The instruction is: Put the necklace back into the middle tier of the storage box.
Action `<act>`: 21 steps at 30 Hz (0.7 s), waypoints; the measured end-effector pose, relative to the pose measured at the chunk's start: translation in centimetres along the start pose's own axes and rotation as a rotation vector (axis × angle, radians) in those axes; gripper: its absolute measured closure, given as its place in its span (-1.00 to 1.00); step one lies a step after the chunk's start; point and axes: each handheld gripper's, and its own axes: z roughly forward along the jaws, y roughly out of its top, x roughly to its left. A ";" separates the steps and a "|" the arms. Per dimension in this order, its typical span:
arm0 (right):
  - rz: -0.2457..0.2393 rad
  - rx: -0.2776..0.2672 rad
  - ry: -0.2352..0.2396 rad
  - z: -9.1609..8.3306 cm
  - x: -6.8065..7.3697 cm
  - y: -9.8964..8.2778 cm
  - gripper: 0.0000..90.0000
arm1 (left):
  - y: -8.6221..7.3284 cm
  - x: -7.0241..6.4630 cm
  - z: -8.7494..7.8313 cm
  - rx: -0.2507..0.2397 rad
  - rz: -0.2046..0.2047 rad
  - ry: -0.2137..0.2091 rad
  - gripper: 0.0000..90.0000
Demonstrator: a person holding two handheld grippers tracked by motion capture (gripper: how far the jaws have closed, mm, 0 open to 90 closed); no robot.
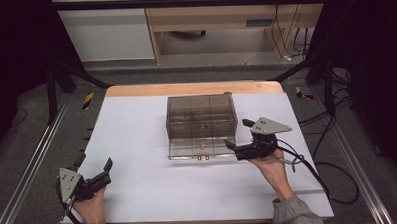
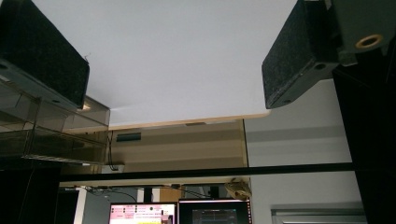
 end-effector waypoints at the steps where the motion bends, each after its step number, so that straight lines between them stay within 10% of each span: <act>1: 0.008 -0.012 -0.008 -0.4 -0.3 -0.1 -0.85 | 0.0 0.0 0.0 0.000 0.000 0.000 -0.84; 21: 0.166 -0.098 -0.152 -7.4 -4.4 -4.7 -0.83 | 0.0 0.0 0.0 0.000 0.003 0.001 -0.84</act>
